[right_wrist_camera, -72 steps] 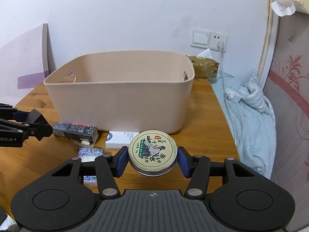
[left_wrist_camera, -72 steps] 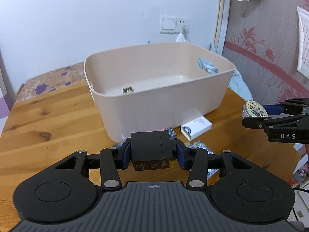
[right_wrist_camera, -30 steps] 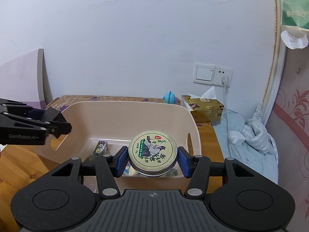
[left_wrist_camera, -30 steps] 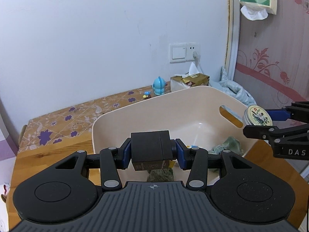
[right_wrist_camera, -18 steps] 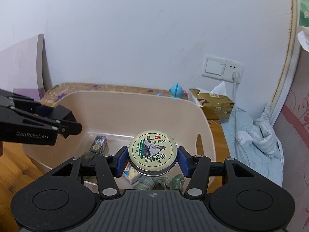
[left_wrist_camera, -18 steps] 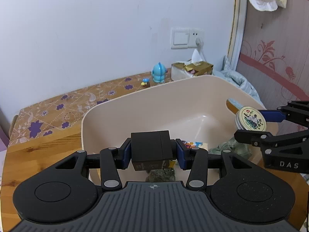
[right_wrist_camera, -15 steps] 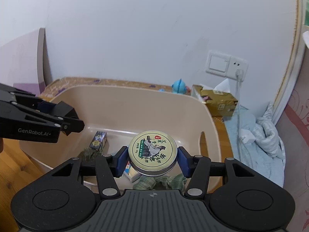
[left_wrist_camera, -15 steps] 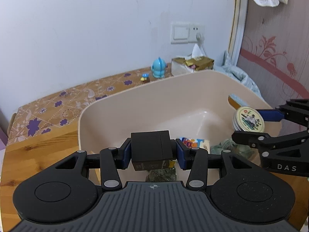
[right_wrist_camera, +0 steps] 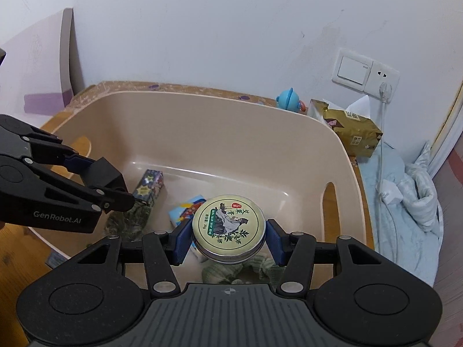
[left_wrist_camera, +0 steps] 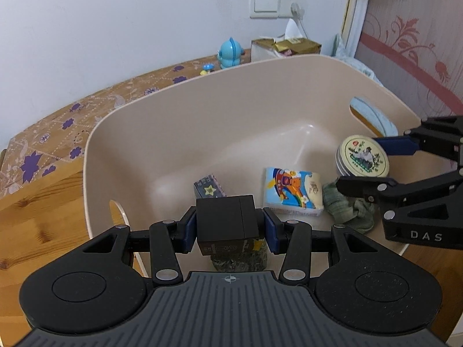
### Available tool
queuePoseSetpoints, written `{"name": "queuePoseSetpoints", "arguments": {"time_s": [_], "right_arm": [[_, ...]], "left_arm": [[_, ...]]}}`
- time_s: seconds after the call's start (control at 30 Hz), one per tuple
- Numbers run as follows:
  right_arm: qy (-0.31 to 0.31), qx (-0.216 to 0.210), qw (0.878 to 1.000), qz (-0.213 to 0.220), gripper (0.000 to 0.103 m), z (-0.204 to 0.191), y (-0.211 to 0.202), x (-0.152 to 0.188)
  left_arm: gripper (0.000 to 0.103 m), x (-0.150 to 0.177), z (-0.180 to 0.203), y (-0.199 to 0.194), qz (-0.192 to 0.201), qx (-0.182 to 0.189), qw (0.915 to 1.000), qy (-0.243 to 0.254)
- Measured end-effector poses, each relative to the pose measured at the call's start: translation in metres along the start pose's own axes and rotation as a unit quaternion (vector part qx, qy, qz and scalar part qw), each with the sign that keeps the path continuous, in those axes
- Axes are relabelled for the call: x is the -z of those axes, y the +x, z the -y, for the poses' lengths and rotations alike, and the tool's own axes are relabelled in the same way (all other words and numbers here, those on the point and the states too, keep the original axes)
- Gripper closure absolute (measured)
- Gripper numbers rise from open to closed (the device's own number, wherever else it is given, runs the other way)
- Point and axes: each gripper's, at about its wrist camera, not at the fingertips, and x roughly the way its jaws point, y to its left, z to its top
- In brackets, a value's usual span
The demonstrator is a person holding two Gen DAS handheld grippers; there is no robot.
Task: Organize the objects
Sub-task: 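Carry the black box and round tin over the basket and open both tools, then withdraw both tools from the basket toward the remaining items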
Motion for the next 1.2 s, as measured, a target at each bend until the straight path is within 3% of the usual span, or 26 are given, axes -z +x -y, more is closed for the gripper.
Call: {"name": "queuePoseSetpoints", "arguments": {"time_s": [0.4, 0.63, 0.8, 1.2], "right_arm": [[0.013, 0.001, 1.000, -0.020, 0.050, 0.009, 0.013, -0.001], [0.022, 0.006, 1.000, -0.006, 0.035, 0.010, 0.004, 0.002], [0.026, 0.014, 0.999, 0.013, 0.024, 0.012, -0.011, 0.004], [0.033, 0.016, 0.998, 0.059, 0.002, 0.008, -0.050, 0.015]], "left_arm": [[0.054, -0.001, 0.002, 0.006, -0.011, -0.004, 0.9999, 0.008], [0.041, -0.001, 0.006, -0.006, 0.014, -0.007, 0.9999, 0.006], [0.025, -0.002, 0.008, -0.026, 0.045, -0.026, 0.9986, -0.005], [0.017, 0.013, -0.013, -0.082, 0.106, -0.043, 0.9928, -0.037]]}}
